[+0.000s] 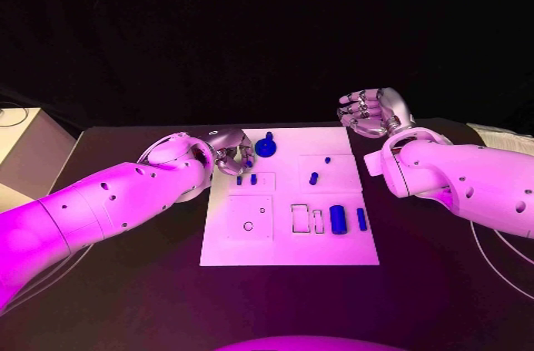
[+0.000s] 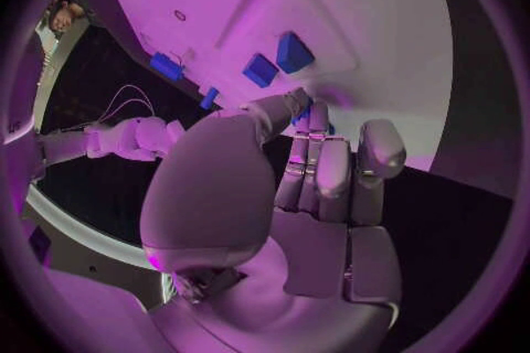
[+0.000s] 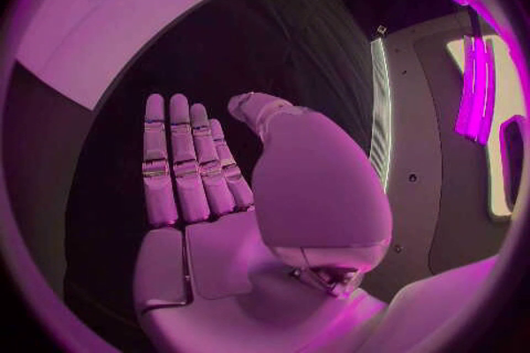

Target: Assemble the parts on the task board

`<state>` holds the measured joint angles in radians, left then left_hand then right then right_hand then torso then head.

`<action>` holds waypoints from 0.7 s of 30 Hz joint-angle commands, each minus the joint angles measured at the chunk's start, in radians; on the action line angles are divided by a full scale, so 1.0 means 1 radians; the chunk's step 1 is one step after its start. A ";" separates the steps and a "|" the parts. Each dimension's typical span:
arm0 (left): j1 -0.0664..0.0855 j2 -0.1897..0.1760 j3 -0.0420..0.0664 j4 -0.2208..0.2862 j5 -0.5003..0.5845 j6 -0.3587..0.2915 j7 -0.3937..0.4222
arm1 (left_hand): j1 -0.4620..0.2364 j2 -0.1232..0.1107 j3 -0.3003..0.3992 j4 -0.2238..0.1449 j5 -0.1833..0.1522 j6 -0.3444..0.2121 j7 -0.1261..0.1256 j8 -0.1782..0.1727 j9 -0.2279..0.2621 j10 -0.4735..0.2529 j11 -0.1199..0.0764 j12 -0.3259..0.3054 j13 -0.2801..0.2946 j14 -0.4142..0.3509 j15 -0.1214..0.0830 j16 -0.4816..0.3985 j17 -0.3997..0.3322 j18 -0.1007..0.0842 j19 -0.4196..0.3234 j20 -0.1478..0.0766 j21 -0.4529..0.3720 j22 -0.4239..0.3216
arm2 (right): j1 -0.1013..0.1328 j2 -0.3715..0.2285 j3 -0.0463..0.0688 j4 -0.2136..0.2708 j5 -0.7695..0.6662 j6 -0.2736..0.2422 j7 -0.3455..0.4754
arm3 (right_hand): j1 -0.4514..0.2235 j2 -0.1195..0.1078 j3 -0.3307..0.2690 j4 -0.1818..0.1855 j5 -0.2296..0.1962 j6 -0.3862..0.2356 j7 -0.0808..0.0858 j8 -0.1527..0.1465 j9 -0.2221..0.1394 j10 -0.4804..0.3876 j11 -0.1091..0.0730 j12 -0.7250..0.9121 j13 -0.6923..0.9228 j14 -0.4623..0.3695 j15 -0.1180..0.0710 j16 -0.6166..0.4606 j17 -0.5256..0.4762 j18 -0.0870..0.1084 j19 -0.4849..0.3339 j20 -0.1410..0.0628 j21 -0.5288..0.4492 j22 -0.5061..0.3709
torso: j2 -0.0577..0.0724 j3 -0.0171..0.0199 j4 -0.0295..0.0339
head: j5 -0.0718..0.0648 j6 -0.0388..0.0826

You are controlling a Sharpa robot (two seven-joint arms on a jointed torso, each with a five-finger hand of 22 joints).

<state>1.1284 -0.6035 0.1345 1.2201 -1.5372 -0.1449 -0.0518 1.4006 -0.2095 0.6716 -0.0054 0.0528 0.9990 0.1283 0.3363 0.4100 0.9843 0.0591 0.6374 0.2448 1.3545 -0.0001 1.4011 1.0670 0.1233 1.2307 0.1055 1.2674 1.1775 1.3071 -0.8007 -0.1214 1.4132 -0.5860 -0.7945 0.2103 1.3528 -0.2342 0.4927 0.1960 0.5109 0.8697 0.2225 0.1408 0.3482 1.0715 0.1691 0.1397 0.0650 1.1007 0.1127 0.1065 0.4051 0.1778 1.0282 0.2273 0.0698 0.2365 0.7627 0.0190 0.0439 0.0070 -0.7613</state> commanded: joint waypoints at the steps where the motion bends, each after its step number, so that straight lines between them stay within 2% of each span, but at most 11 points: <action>1: -0.007 0.002 -0.006 -0.001 -0.010 0.034 -0.006 | -0.009 0.002 -0.007 -0.001 0.001 0.002 -0.001 0.001 -0.002 -0.013 0.002 0.009 0.005 0.003 -0.002 0.007 0.002 -0.013 -0.004 -0.005 -0.002 0.000 | 0.000 0.000 0.000 0.001 -0.003 0.012 0.010 | -0.006 0.002 -0.001 -0.004 0.004 0.000 0.016 -0.007 -0.001 -0.003 0.002 -0.004 -0.001 0.004 0.006 -0.003 -0.001 0.005 -0.002 -0.001 -0.004 -0.001 | 0.000 0.0002 0.0001 | 0.000 -0.001; 10: -0.007 0.002 -0.006 -0.001 -0.010 0.033 -0.008 | -0.015 -0.005 -0.004 -0.002 0.001 -0.028 0.003 -0.019 -0.011 -0.048 0.005 0.057 0.034 -0.004 0.000 0.011 -0.004 -0.011 -0.011 -0.003 -0.008 -0.006 | 0.000 0.000 0.000 0.001 -0.002 0.012 0.011 | -0.006 0.002 -0.001 -0.004 0.004 0.000 0.016 -0.007 -0.001 -0.004 0.002 -0.004 -0.001 0.004 0.006 -0.004 -0.002 0.005 -0.003 -0.001 -0.004 -0.002 | 0.000 0.0003 -0.0004 | 0.000 -0.001; 21: -0.007 0.000 -0.006 0.003 -0.010 0.017 -0.010 | -0.018 -0.009 -0.001 -0.002 0.001 -0.042 0.006 -0.031 -0.015 -0.069 0.007 0.082 0.048 -0.007 0.003 0.014 -0.005 -0.010 -0.015 -0.001 -0.012 -0.010 | -0.001 0.000 0.000 0.000 -0.002 0.013 0.011 | -0.006 0.002 -0.001 -0.004 0.004 0.000 0.017 -0.007 -0.001 -0.004 0.002 -0.004 -0.001 0.003 0.007 -0.005 -0.002 0.005 -0.003 -0.001 -0.004 -0.004 | 0.001 -0.0001 -0.0002 | 0.000 -0.002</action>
<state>1.1254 -0.6035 0.1313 1.2207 -1.5410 -0.1446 -0.0580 1.3910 -0.2139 0.6716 -0.0054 0.0529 0.9628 0.1323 0.3090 0.3952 0.9235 0.0659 0.7144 0.2922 1.3545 0.0000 1.4088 1.0620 0.1233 1.2238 0.1054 1.2604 1.1685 1.3069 -0.8007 -0.1214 1.4124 -0.5855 -0.7944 0.2106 1.3529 -0.2343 0.4928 0.1960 0.5109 0.8696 0.2225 0.1369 0.3482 1.0715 0.1691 0.1397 0.0650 1.1006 0.1127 0.1065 0.4039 0.1779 1.0282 0.2273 0.0698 0.2338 0.7633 0.0191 0.0434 0.0069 -0.7620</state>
